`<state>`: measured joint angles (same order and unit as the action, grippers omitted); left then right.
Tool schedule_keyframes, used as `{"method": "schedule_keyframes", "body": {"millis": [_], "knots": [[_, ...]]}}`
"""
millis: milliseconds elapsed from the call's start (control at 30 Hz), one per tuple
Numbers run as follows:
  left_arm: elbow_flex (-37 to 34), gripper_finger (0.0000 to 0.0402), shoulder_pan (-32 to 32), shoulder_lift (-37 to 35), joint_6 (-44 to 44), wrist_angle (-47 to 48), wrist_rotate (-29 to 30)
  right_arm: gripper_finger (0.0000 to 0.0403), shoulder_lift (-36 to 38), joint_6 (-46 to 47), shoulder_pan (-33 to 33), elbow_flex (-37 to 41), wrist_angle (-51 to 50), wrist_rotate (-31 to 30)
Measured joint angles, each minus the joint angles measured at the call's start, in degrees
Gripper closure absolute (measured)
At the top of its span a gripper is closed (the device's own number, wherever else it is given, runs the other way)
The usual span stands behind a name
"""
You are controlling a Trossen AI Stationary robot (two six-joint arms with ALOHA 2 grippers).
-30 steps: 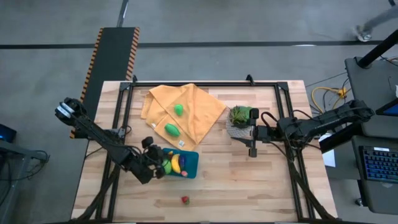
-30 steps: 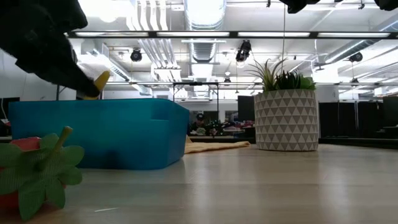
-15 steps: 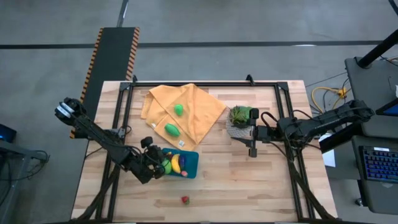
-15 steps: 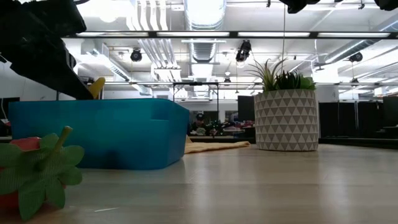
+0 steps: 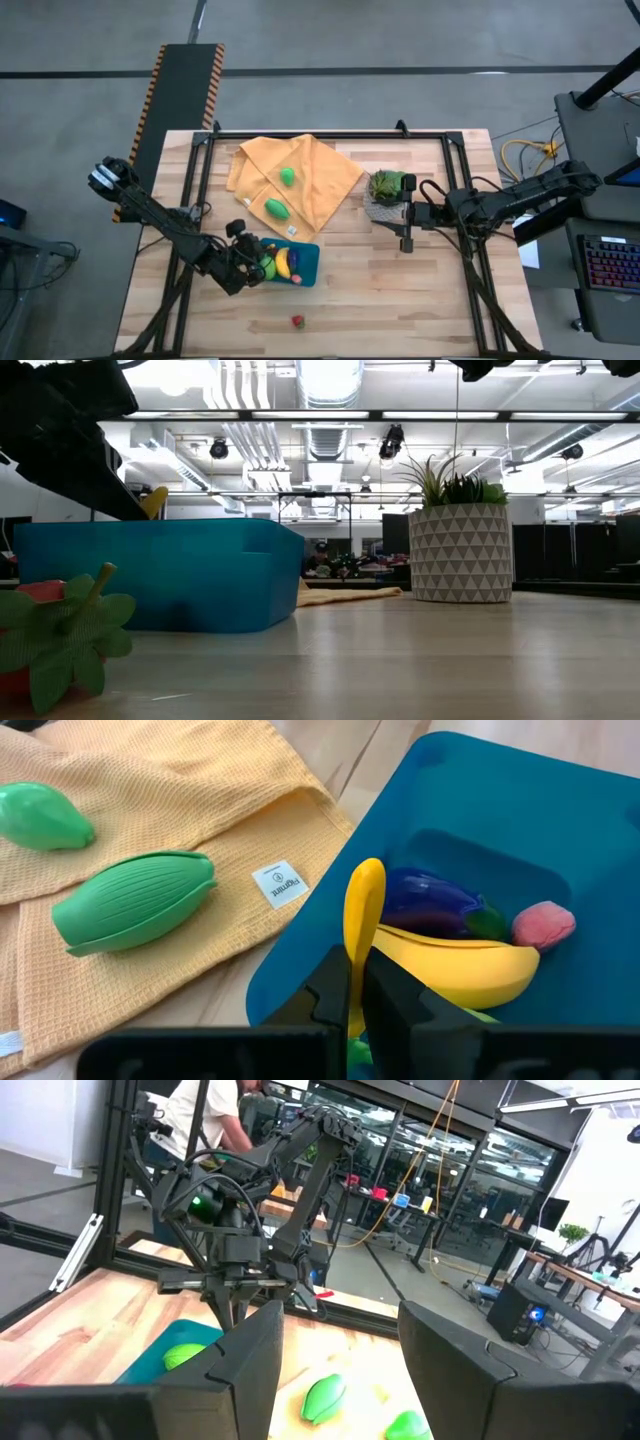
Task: Pick and placing Produce into tupperware
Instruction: Put the yellow zucchini into the blue bin, then put the strawberry into the blue bin
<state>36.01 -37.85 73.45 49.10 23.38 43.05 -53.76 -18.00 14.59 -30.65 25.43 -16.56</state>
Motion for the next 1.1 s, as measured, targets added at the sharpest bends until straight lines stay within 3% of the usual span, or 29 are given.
{"method": "schedule_keyframes", "body": {"millis": [400,833,1100], "knots": [[0.0,0.0401,0.0,0.0,0.0,0.0,0.0,0.0211,0.0,0.0,0.0,0.0,0.0,0.0],[0.0,0.0333,0.0,0.0,0.0,0.0,0.5,0.0211,0.0,0.0,0.0,0.0,0.0,0.0],[0.0,0.0327,0.0,-0.4,-1.8,-3.3,0.5,0.0211,0.0,0.0,0.0,0.0,0.0,0.0]]}}
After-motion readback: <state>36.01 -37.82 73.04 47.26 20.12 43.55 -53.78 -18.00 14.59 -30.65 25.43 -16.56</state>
